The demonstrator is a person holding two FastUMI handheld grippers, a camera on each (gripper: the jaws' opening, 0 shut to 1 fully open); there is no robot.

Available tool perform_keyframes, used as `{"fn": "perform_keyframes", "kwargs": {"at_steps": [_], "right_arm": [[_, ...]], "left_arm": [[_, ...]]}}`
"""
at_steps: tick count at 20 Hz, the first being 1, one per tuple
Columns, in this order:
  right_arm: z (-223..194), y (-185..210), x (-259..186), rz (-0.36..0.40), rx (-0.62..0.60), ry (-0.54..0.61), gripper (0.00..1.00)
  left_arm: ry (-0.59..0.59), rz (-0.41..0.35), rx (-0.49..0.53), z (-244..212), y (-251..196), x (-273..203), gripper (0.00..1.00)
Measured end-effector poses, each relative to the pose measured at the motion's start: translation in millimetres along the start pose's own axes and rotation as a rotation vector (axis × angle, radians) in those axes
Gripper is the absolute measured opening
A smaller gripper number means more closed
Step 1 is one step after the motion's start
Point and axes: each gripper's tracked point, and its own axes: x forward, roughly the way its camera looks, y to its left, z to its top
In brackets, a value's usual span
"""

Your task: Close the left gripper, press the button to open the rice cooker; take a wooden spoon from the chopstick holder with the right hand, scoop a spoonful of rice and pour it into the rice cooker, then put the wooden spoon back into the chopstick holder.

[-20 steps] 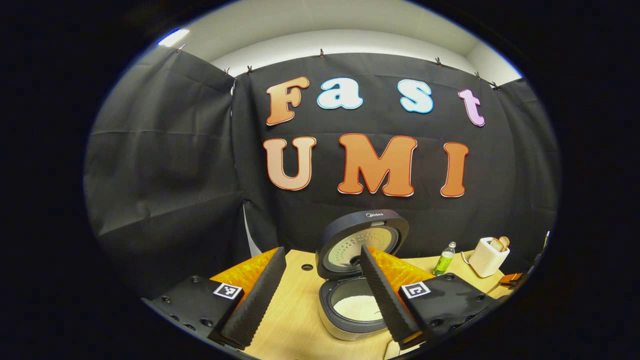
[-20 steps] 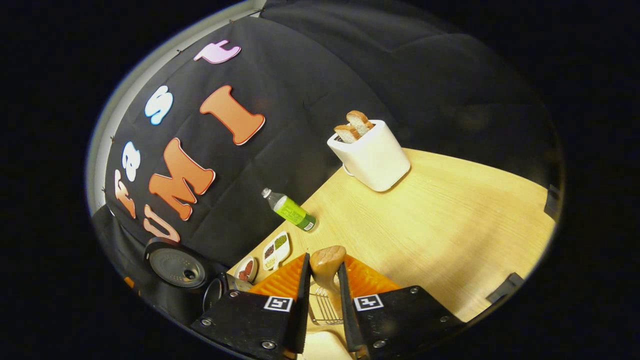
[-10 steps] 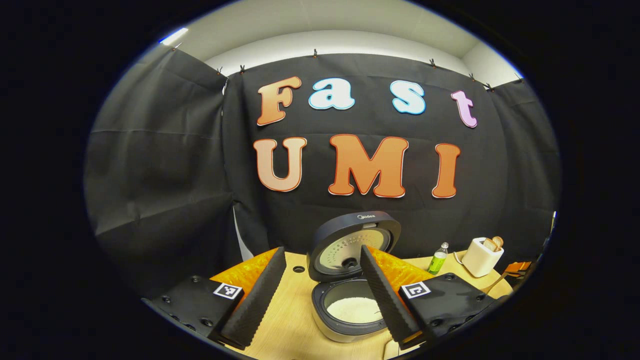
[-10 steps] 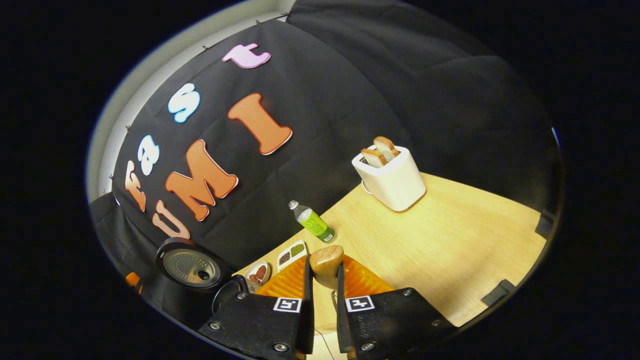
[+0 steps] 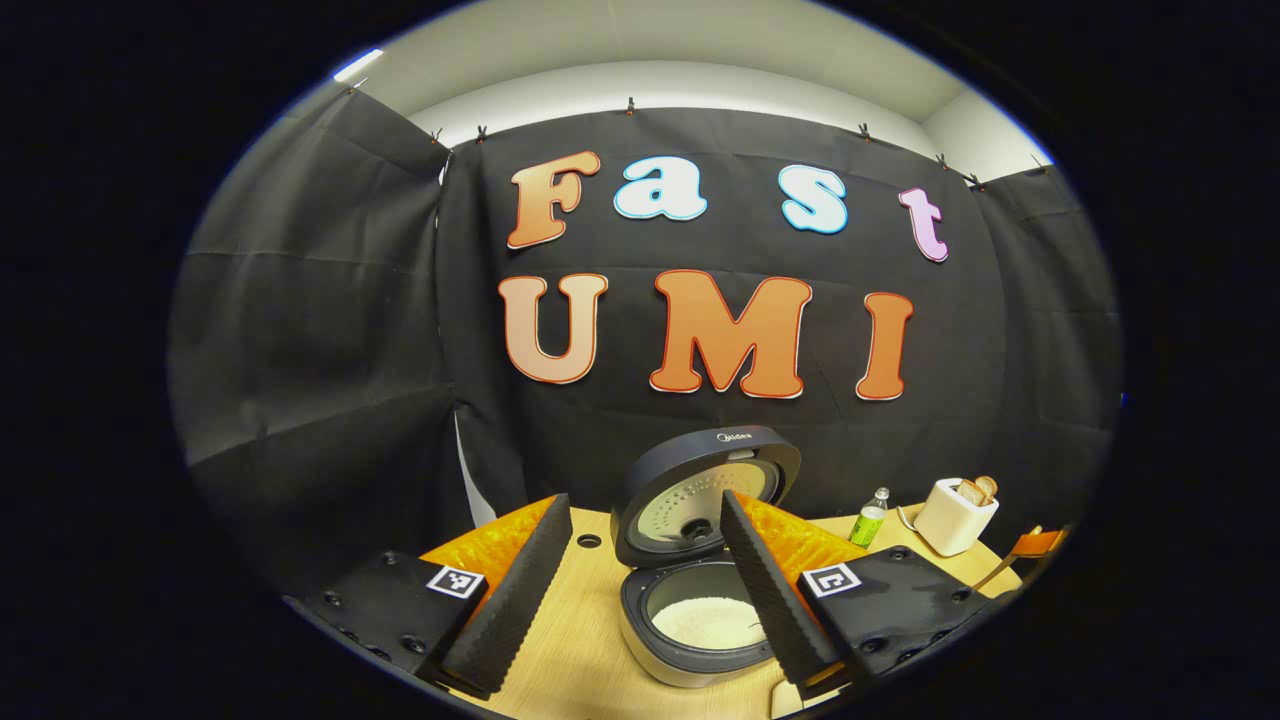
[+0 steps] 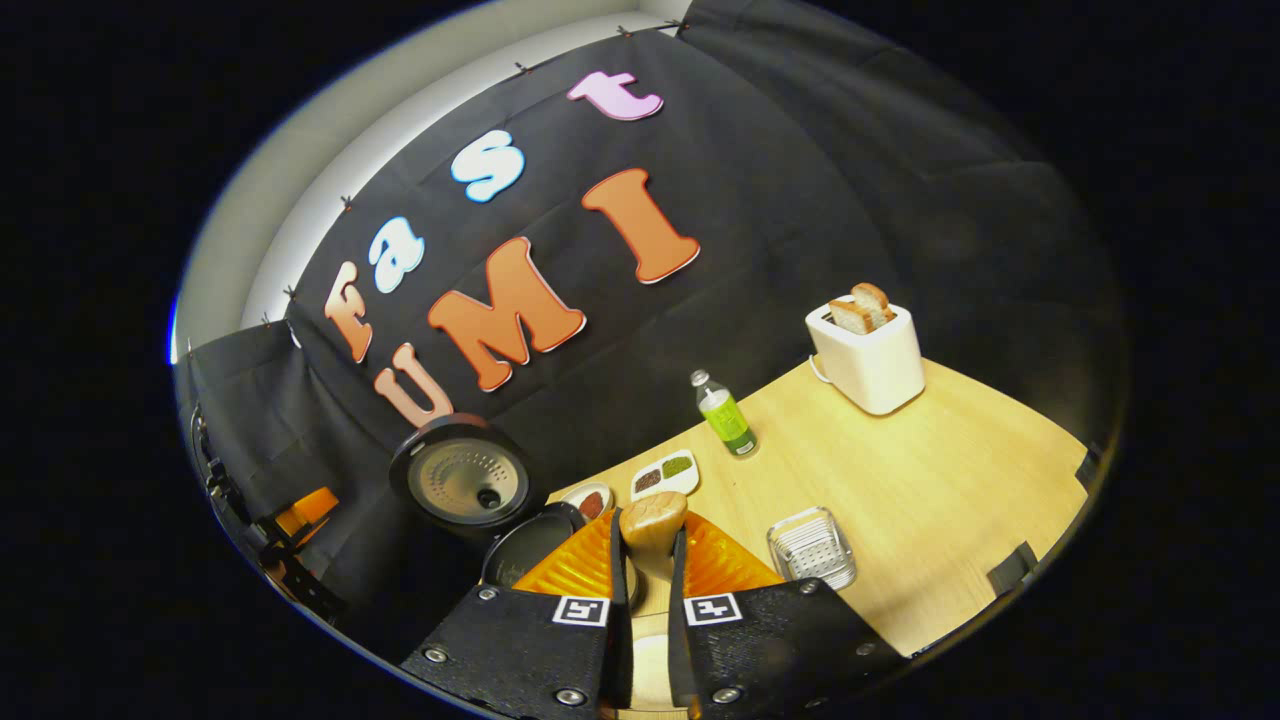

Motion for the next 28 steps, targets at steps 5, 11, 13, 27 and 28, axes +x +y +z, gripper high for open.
{"fn": "perform_keyframes", "kwargs": {"at_steps": [5,11,13,27,28], "right_arm": [[-50.6,2.9,9.1,-0.051,-0.12,0.059,0.13],[-89.9,-8.7,17.9,-0.188,-0.319,0.048,0.13],[-102.1,-7.7,20.9,-0.216,-0.352,0.042,0.13],[-160.3,56.0,31.0,-0.053,0.088,0.121,0.13],[-158.9,49.8,31.7,-0.056,0.152,0.121,0.13]], "left_arm": [[0.001,-0.015,0.011,0.6,9.7,0.3,0.98],[0.007,-0.017,0.023,-3.1,25.4,-1.3,0.99],[0.012,-0.018,0.021,-5.8,29.9,-4.0,1.0],[0.032,-0.046,-0.005,-16.8,49.4,-3.7,1.0],[0.032,-0.047,-0.005,-16.7,50.6,-4.5,1.0]]}}
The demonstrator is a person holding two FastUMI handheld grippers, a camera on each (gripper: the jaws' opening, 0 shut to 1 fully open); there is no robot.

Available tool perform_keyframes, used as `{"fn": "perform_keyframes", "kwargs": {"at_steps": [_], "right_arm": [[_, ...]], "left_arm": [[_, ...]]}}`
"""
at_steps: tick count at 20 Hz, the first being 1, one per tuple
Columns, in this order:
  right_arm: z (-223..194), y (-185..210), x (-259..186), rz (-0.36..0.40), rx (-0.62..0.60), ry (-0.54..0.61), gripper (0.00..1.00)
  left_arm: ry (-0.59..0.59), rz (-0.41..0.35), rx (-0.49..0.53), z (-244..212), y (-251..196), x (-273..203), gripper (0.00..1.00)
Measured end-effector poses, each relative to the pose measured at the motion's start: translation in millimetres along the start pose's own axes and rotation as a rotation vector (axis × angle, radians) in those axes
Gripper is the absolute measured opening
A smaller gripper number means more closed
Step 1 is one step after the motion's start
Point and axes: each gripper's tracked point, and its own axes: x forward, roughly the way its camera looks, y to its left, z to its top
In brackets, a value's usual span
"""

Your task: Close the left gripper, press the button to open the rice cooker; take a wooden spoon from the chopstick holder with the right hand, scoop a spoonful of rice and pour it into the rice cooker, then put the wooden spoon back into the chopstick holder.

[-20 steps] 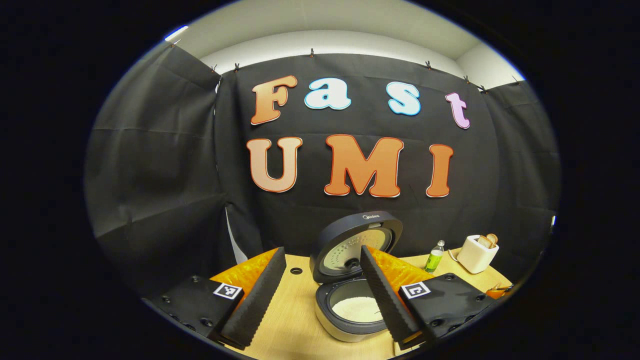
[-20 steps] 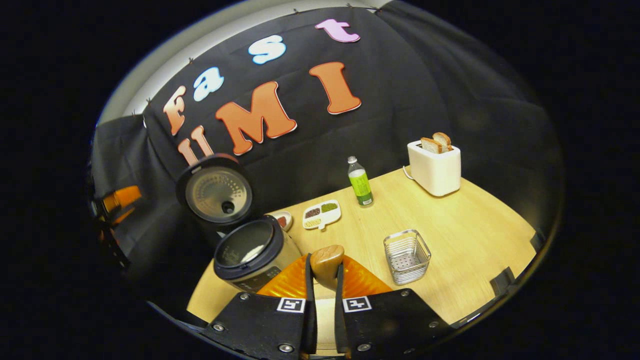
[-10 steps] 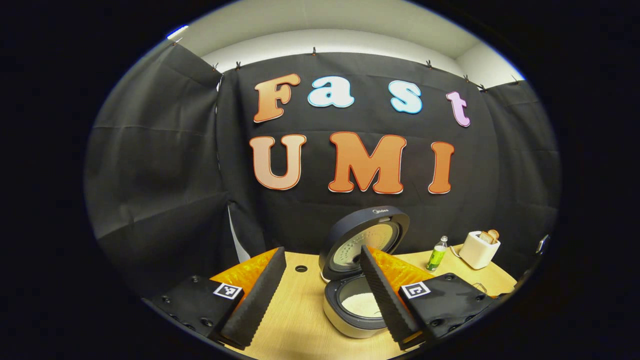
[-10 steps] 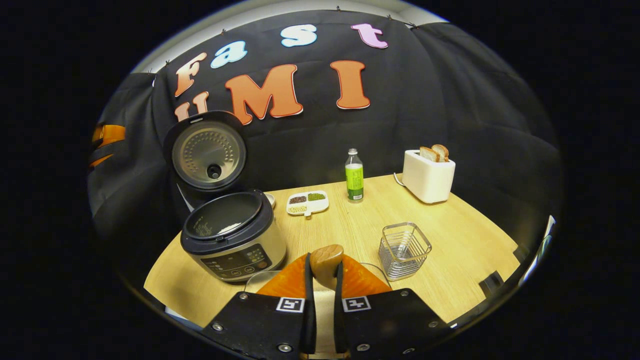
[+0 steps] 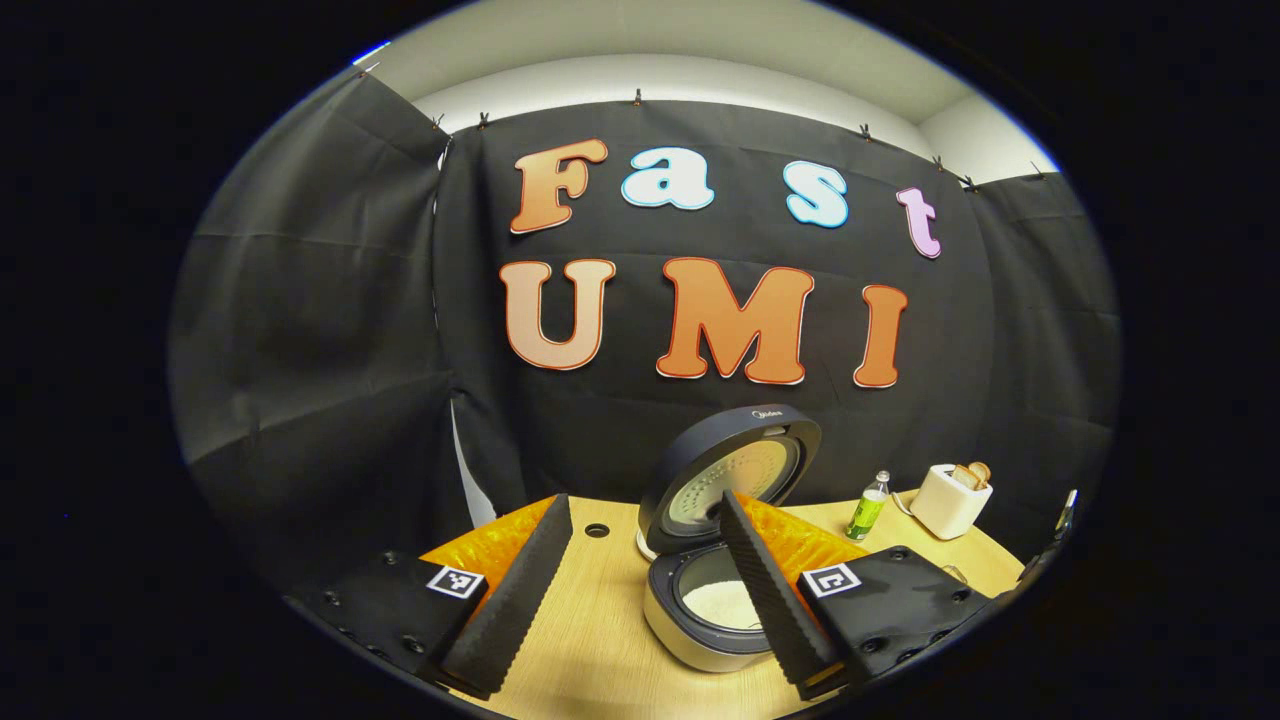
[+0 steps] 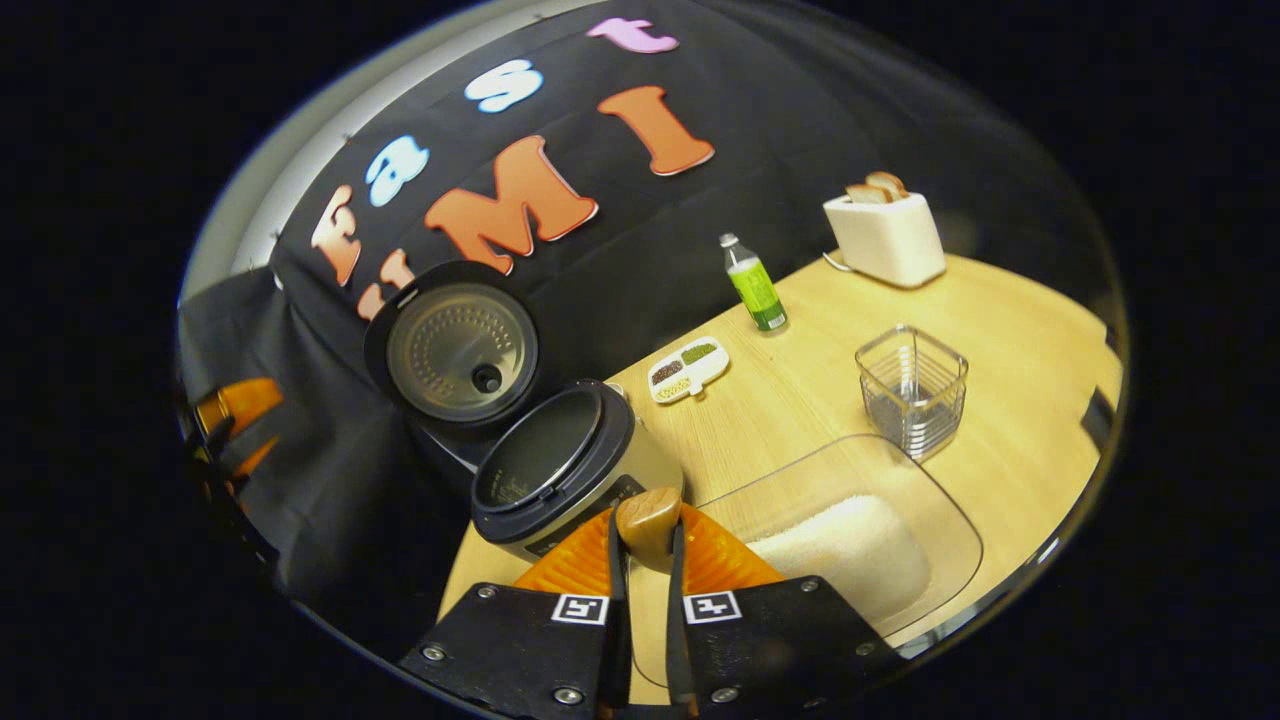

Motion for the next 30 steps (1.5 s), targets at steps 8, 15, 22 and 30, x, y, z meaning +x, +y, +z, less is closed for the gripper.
{"fn": "perform_keyframes", "kwargs": {"at_steps": [8,15,22,30], "right_arm": [[5.4,-54.6,4.1,-0.016,0.496,0.04,0.13],[24.5,-77.0,-8.4,0.053,0.747,0.018,0.13],[34.9,-83.4,-23.4,0.075,0.859,0.038,0.13],[68.0,-59.4,-36.1,0.106,0.882,0.043,0.13]], "left_arm": [[-0.004,-0.002,-0.002,2.6,2.4,-2.0,1.0],[-0.008,-0.003,-0.005,5.3,-2.6,-1.2,1.0],[-0.022,0.0,0.017,9.1,-10.5,2.0,1.0],[-0.015,0.006,-0.007,4.2,-13.2,9.1,0.97]]}}
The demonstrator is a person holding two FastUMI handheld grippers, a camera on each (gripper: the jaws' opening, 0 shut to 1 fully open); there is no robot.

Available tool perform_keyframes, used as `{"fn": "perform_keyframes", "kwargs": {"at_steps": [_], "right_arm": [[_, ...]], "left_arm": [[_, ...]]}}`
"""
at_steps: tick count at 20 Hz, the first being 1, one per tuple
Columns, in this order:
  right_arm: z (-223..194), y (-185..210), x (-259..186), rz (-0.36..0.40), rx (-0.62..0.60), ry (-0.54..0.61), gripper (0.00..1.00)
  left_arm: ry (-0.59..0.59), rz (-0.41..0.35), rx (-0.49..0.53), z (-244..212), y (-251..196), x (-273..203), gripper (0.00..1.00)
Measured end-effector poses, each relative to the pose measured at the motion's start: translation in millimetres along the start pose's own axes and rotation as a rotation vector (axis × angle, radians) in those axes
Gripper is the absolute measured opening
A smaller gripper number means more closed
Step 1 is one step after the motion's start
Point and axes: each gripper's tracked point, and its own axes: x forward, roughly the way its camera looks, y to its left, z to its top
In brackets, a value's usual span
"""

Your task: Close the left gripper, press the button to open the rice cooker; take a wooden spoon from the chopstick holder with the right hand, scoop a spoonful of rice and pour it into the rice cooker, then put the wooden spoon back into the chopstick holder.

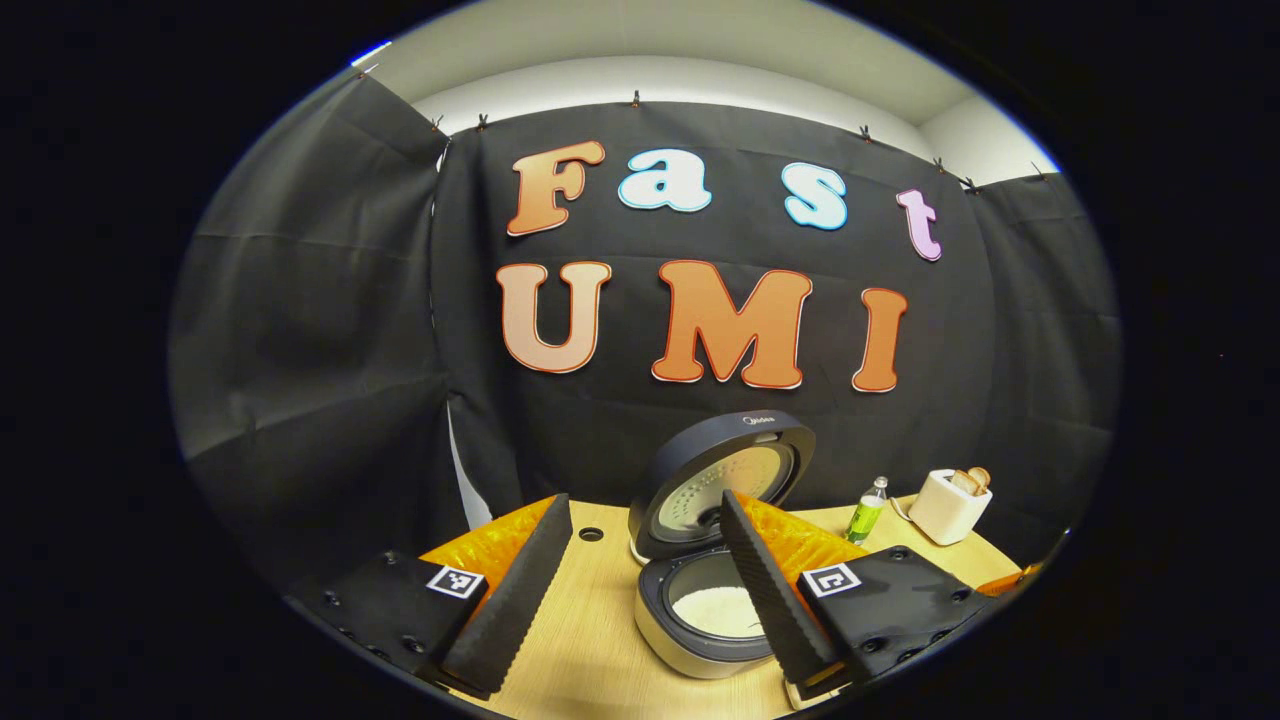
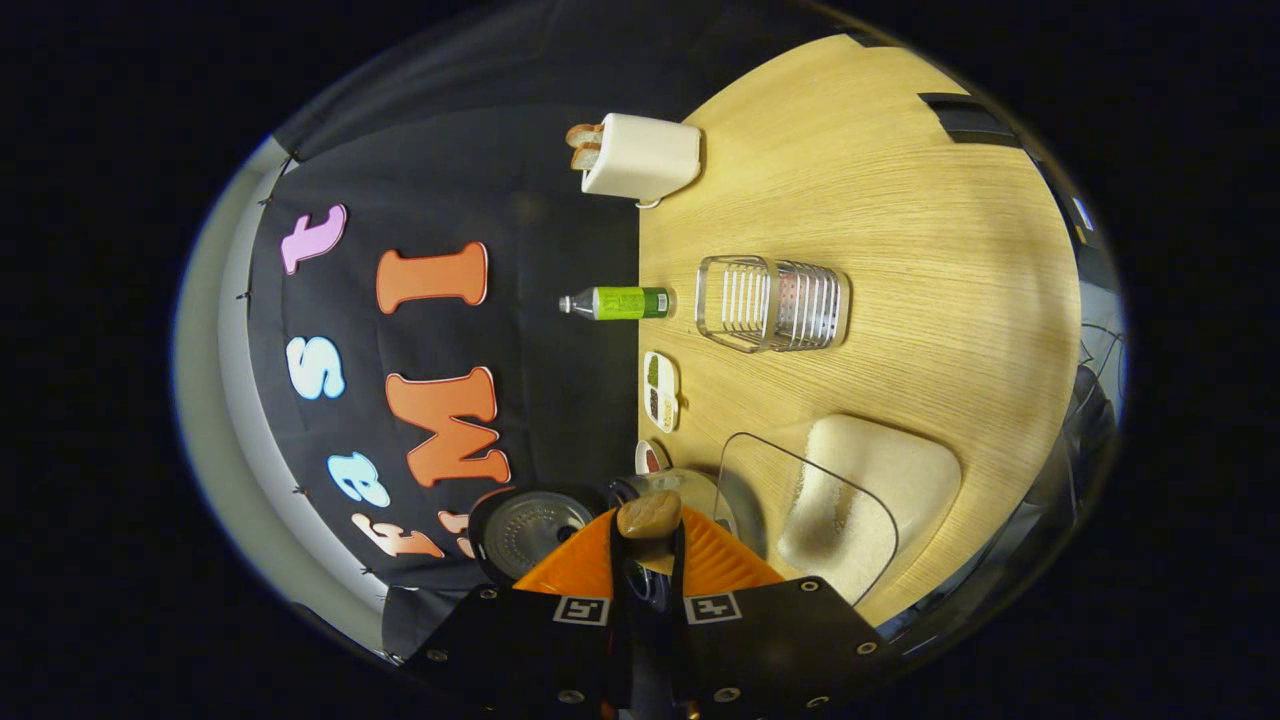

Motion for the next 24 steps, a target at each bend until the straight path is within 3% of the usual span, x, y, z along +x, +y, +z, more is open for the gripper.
{"fn": "perform_keyframes", "kwargs": {"at_steps": [11,24], "right_arm": [[-5.4,96.9,21.2,0.107,-0.022,0.041,0.13],[-27.5,187.5,94.8,0.201,-0.12,0.096,0.13]], "left_arm": [[-0.017,0.009,-0.018,3.6,5.6,2.0,0.98],[-0.022,0.07,-0.006,3.1,35.7,-0.1,0.98]]}}
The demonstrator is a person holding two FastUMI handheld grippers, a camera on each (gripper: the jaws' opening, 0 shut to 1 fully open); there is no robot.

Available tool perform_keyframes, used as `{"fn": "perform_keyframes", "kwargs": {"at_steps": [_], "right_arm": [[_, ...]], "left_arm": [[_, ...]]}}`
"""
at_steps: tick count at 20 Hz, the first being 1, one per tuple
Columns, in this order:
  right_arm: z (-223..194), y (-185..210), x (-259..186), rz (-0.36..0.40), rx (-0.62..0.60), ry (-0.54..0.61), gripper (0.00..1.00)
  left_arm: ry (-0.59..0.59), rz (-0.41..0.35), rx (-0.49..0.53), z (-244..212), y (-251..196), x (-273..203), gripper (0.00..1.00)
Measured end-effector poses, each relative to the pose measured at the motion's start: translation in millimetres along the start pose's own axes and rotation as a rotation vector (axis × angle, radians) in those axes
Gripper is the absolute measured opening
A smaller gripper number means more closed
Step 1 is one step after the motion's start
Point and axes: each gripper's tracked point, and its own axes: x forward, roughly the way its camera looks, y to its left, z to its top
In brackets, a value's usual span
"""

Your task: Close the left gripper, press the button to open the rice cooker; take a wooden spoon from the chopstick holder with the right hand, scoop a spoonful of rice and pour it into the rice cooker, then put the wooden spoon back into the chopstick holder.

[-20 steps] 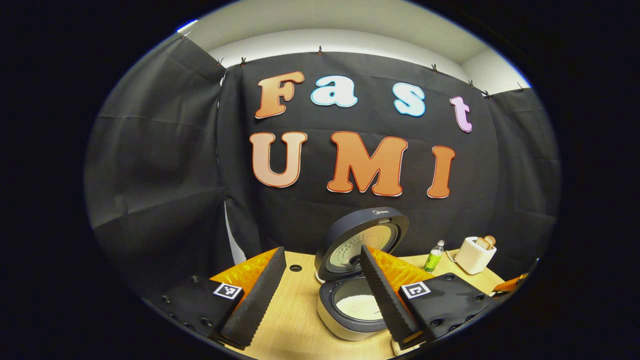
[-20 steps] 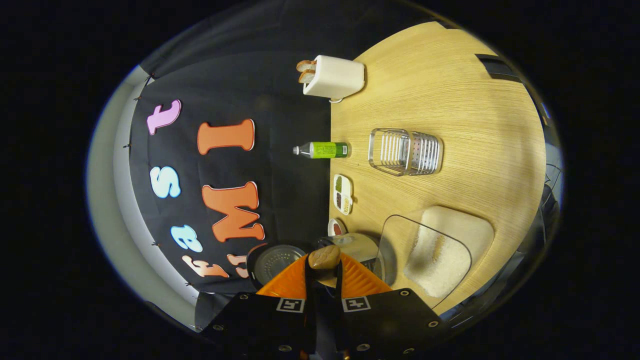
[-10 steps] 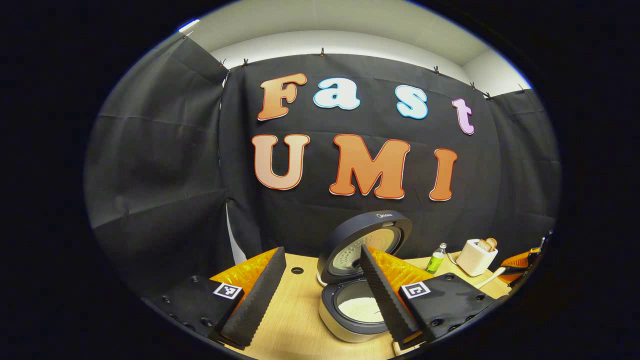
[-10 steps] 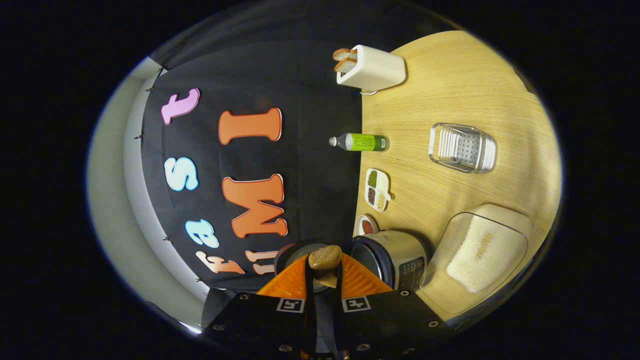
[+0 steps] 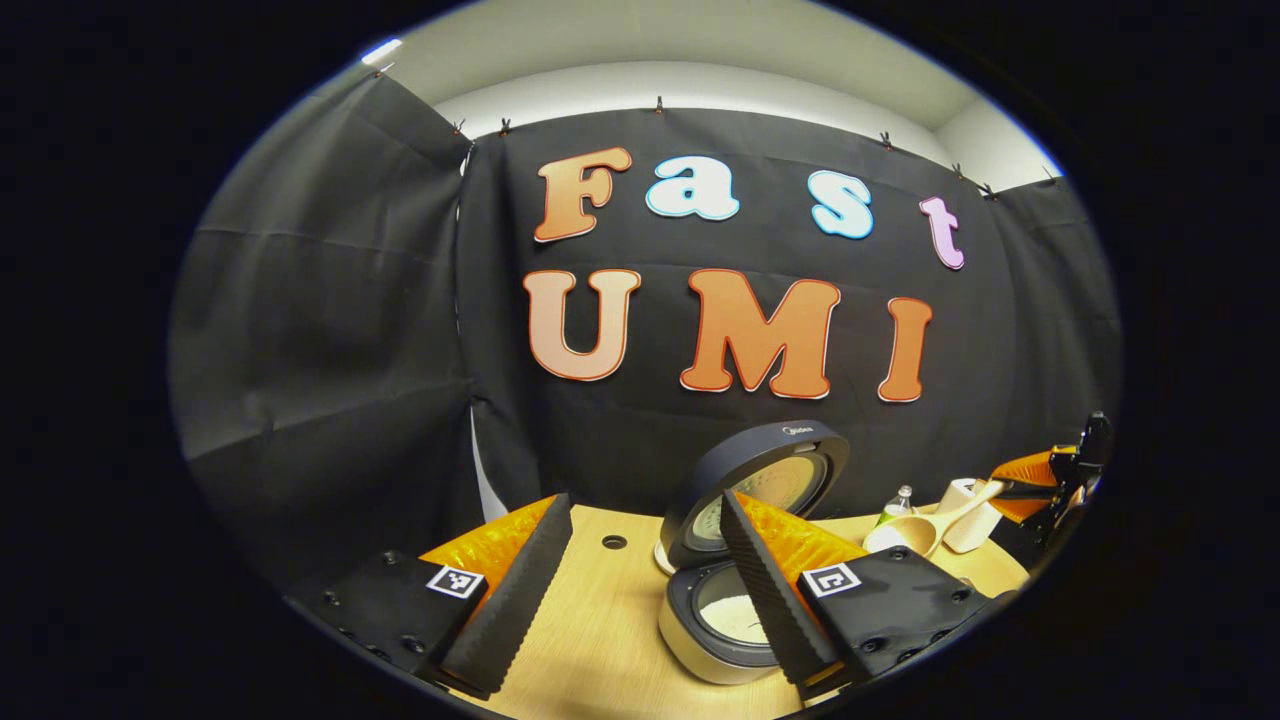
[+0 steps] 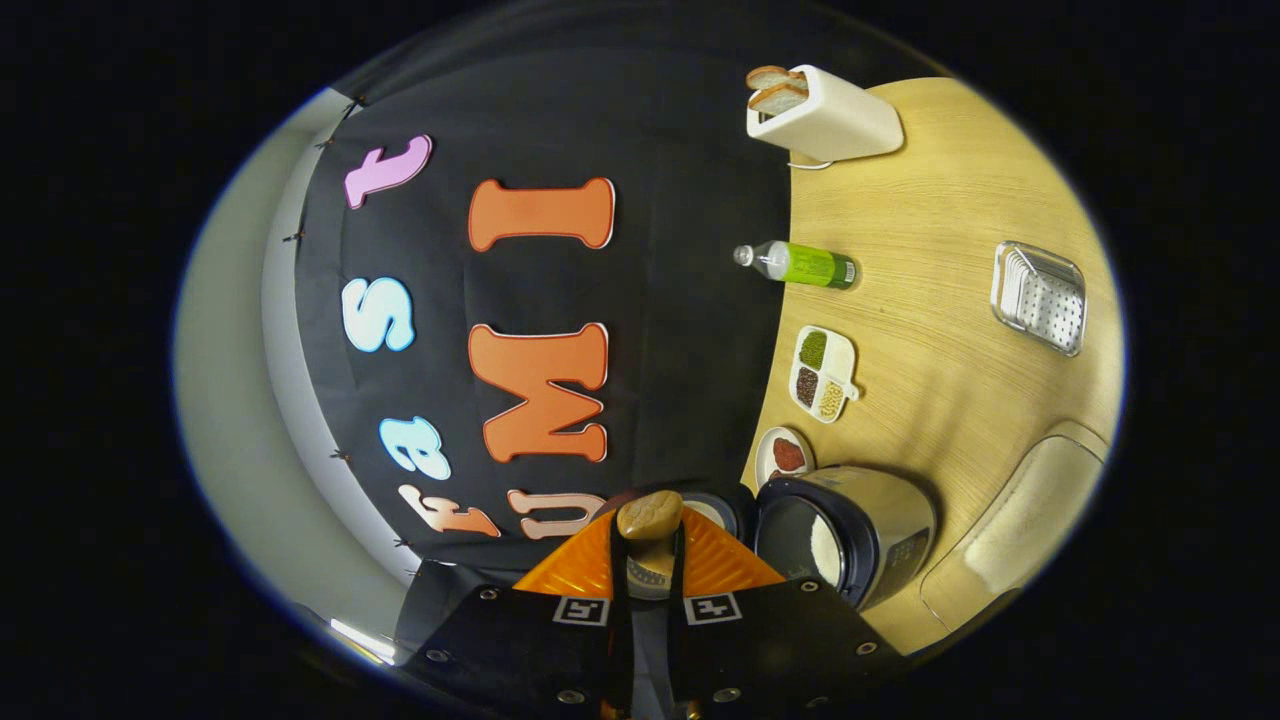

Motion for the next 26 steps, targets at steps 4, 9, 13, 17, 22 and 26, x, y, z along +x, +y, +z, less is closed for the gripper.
{"fn": "perform_keyframes", "kwargs": {"at_steps": [4,9,13,17,22,26], "right_arm": [[-6.6,15.7,19.1,0.011,-0.061,-0.002,0.13],[-14.4,32.3,27.4,0.032,-0.157,-0.029,0.13],[-20.7,48.6,28.0,0.059,-0.236,-0.044,0.13],[-24.8,56.7,29.9,0.071,-0.277,-0.049,0.13],[-27.8,58.0,31.1,0.065,-0.328,-0.058,0.13],[-29.1,54.1,35.9,0.047,-0.372,-0.07,0.13]], "left_arm": [[0.002,0.029,0.001,-0.5,14.0,-2.8,0.98],[-0.009,0.052,0.013,3.7,28.6,-6.2,0.98],[-0.011,0.059,0.014,4.6,36.5,-6.3,0.98],[-0.011,0.058,0.012,4.4,39.1,-5.7,0.97],[-0.017,0.053,0.011,6.1,40.2,-6.5,0.98],[-0.008,0.051,0.009,2.5,42.5,-5.9,0.98]]}}
